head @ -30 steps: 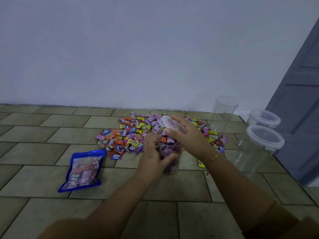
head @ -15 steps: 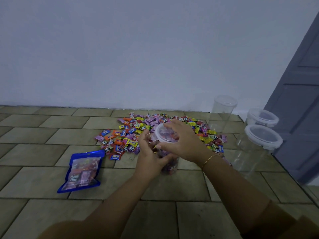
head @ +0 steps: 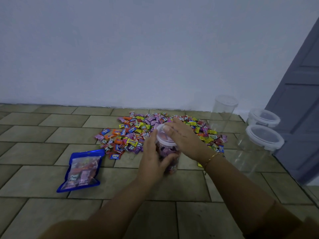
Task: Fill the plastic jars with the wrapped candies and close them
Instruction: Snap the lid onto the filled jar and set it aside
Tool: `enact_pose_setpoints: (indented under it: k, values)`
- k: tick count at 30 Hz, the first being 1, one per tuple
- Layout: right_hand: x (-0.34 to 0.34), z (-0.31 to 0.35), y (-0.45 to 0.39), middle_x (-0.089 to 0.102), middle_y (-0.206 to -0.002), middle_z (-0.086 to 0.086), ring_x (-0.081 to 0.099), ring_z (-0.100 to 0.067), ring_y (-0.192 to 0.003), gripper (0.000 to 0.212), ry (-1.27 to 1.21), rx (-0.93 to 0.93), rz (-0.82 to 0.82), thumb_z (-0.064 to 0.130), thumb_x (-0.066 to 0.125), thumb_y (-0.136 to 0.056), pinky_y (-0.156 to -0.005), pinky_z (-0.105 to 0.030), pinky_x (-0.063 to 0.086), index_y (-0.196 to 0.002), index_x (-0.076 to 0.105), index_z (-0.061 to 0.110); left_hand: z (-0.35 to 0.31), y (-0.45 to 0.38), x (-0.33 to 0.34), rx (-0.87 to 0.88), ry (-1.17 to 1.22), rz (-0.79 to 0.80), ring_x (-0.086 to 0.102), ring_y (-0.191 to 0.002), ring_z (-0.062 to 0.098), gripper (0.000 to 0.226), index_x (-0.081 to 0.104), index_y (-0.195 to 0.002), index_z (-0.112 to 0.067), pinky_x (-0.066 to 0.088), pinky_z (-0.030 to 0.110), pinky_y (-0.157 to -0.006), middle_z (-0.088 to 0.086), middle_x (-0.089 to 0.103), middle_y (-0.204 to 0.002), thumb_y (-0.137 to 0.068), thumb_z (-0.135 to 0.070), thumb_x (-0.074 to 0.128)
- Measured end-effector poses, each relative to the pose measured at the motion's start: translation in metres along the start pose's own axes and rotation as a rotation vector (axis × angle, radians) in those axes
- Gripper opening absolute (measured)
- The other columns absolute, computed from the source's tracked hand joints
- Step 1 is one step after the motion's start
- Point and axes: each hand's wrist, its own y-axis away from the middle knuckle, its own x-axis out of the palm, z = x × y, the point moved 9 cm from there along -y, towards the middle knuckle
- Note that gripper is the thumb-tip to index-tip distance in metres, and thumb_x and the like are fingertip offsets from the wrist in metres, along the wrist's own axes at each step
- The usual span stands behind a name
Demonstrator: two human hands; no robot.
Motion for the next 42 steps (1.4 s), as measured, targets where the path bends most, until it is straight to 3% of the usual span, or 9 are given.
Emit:
enact_pose_setpoints:
  k: [4, 8, 14, 17, 22, 28, 32, 35, 42]
  values:
    - [-0.006, -0.001, 0.005, 0.042, -0.142, -0.011, 0.028, -0.018, -0.135, 0.046, -0.073, 0.031, 0.004, 0.041, 0.033, -0.1, -0.1, -0.021, 0.019, -0.133, 0.05, 0.013, 0.002, 0.005, 0.004, -0.021, 0.008, -0.026, 0.011, -0.124, -0.029, 0.091, 0.006, -0.142, -0.031, 0.017, -0.005, -0.096, -0.012, 0.026, -0.143, -0.08, -0.026, 0.073]
    - [0.0, -0.007, 0.002, 0.033, -0.15, -0.004, 0.027, -0.026, -0.139, 0.077, -0.004, 0.052, -0.03, 0.074, 0.043, -0.078, -0.11, -0.052, 0.028, -0.139, 0.041, 0.026, 0.0, 0.008, 0.005, -0.033, 0.034, -0.031, 0.012, -0.129, -0.024, 0.087, 0.001, -0.139, -0.041, 0.018, -0.001, -0.101, -0.025, 0.018, -0.143, -0.083, -0.042, 0.067]
    - [0.002, -0.011, 0.0, 0.045, -0.133, -0.007, 0.04, -0.033, -0.124, 0.087, 0.1, -0.017, -0.065, 0.088, 0.04, -0.065, -0.097, -0.056, 0.041, -0.128, 0.046, 0.028, 0.002, 0.01, 0.007, -0.037, 0.022, -0.029, 0.018, -0.132, -0.016, 0.089, 0.004, -0.147, -0.031, 0.024, 0.01, -0.108, -0.027, 0.021, -0.14, -0.078, -0.057, 0.054]
    - [0.002, -0.005, 0.007, 0.049, -0.13, -0.006, 0.042, -0.027, -0.121, 0.089, 0.161, -0.09, -0.146, 0.087, 0.036, -0.066, -0.098, -0.042, 0.039, -0.123, 0.052, 0.021, 0.0, 0.011, 0.007, -0.027, -0.01, -0.009, 0.019, -0.135, -0.007, 0.083, -0.004, -0.14, -0.042, 0.024, 0.01, -0.106, -0.02, 0.019, -0.143, -0.08, -0.056, 0.051]
    - [-0.005, 0.006, 0.015, 0.054, -0.124, -0.004, 0.045, -0.019, -0.114, 0.083, 0.161, -0.156, -0.263, 0.078, 0.049, -0.066, -0.096, -0.031, 0.038, -0.115, 0.057, 0.012, -0.005, 0.011, 0.003, 0.011, -0.041, -0.022, 0.013, -0.116, -0.033, 0.084, 0.0, -0.134, -0.043, 0.02, -0.008, -0.09, -0.027, 0.02, -0.129, -0.086, -0.024, 0.067]
    - [-0.009, -0.008, 0.021, 0.044, -0.118, 0.009, 0.048, -0.012, -0.11, 0.09, -0.17, -0.009, -0.297, 0.071, 0.065, -0.064, -0.085, -0.015, 0.042, -0.133, 0.042, 0.017, -0.005, 0.01, 0.001, -0.021, -0.024, -0.019, 0.029, -0.126, -0.006, 0.079, 0.006, -0.13, -0.053, 0.027, 0.004, -0.098, -0.023, 0.025, -0.132, -0.081, -0.041, 0.067]
    - [-0.004, -0.016, 0.02, 0.037, -0.128, 0.01, 0.041, -0.006, -0.117, 0.094, -0.319, 0.067, -0.259, 0.045, 0.074, -0.064, -0.084, 0.0, 0.034, -0.142, 0.029, 0.017, -0.002, 0.009, -0.001, -0.044, 0.032, -0.031, 0.041, -0.131, 0.011, 0.075, 0.012, -0.129, -0.061, 0.041, 0.033, -0.104, -0.025, 0.029, -0.133, -0.071, -0.06, 0.06]
    - [-0.006, -0.012, 0.014, 0.034, -0.124, 0.004, 0.041, -0.012, -0.113, 0.095, -0.156, 0.036, -0.186, 0.05, 0.074, -0.062, -0.09, -0.015, 0.036, -0.142, 0.033, 0.016, -0.002, 0.007, -0.002, -0.06, 0.052, -0.011, 0.041, -0.131, 0.012, 0.083, 0.012, -0.132, -0.062, 0.043, 0.037, -0.104, -0.034, 0.028, -0.133, -0.073, -0.052, 0.069]
    - [-0.009, -0.018, -0.007, 0.021, -0.12, 0.001, 0.024, -0.011, -0.116, 0.11, 0.185, 0.104, 0.243, 0.048, 0.084, -0.06, -0.101, -0.02, 0.025, -0.147, 0.022, 0.021, 0.006, 0.002, -0.002, -0.148, 0.24, 0.197, 0.042, -0.132, 0.007, 0.084, 0.02, -0.14, -0.042, 0.04, 0.036, -0.108, -0.008, 0.042, -0.144, -0.079, -0.027, 0.075]
